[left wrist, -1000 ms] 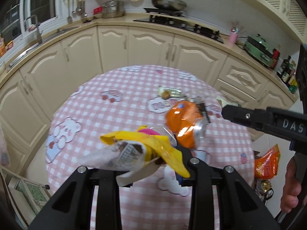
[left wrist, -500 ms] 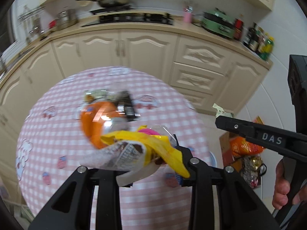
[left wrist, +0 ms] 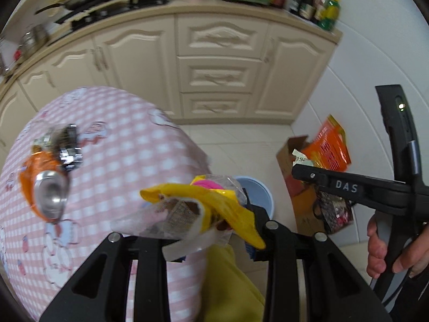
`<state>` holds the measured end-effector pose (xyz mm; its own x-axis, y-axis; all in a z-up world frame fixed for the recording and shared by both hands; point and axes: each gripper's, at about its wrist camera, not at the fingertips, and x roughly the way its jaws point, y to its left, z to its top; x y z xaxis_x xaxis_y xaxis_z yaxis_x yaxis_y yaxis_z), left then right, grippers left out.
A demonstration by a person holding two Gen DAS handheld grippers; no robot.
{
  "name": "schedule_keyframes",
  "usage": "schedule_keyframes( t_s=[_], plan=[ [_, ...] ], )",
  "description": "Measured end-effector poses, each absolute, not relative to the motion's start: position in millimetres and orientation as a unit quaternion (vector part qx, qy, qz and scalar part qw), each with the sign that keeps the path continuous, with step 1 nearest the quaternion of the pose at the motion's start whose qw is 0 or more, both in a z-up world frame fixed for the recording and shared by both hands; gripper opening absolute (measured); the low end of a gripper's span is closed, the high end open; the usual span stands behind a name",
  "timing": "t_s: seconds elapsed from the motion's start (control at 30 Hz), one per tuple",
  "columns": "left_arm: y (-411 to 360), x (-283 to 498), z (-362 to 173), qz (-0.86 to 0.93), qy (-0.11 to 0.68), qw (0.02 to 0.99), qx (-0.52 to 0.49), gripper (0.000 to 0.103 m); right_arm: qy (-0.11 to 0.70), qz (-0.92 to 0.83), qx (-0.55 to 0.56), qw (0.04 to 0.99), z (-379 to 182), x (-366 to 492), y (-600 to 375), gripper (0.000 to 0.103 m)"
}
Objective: Collect trash
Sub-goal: 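Carry both wrappers from the table to the blue bucket, then open both tools over the bucket to drop the wrappers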
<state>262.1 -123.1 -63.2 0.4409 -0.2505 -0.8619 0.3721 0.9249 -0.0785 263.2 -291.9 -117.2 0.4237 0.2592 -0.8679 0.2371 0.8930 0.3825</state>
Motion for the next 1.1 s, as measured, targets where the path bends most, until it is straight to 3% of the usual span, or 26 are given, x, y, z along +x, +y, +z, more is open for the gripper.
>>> schedule_keyframes(
  t_s=[0.4,0.47,0.53,0.83,0.87,0.9,0.93,0.97,1.1],
  plan=[
    [-201.9,276.9,-126.9,-0.221,0.561,0.792,0.094,0.032,0.583,-0.051,0.264,0.767,-177.1,236.4,-349.2,0.025],
    [-208.7,279.1,-126.6,-0.217,0.559,0.795,0.096,0.042,0.586,-0.056,0.269,0.762,-182.3,232.0,-355.0,0.025],
    [-211.4,277.1,-121.3,-0.222,0.544,0.804,0.093,0.061,0.586,-0.06,0.274,0.76,-185.2,229.0,-359.4,0.025],
    [-197.5,275.4,-108.1,-0.214,0.525,0.819,0.088,0.063,0.603,-0.055,0.285,0.743,-207.4,242.9,-358.6,0.025],
    [-193.4,276.5,-107.5,-0.209,0.525,0.82,0.087,0.063,0.6,-0.046,0.286,0.745,-206.0,246.8,-354.8,0.028],
    [-190.8,276.4,-107.0,-0.206,0.525,0.822,0.086,0.063,0.595,-0.04,0.287,0.749,-204.3,248.9,-352.8,0.039],
    [-188.0,276.5,-106.6,-0.203,0.524,0.823,0.085,0.063,0.586,-0.032,0.289,0.757,-199.2,252.2,-350.0,0.057],
    [-185.1,276.9,-106.2,-0.2,0.524,0.823,0.084,0.063,0.579,-0.033,0.289,0.761,-194.4,254.1,-348.7,0.086],
    [-175.6,275.9,-104.6,-0.193,0.524,0.826,0.08,0.063,0.546,-0.064,0.255,0.796,-173.2,253.9,-344.1,0.087]
  ],
)
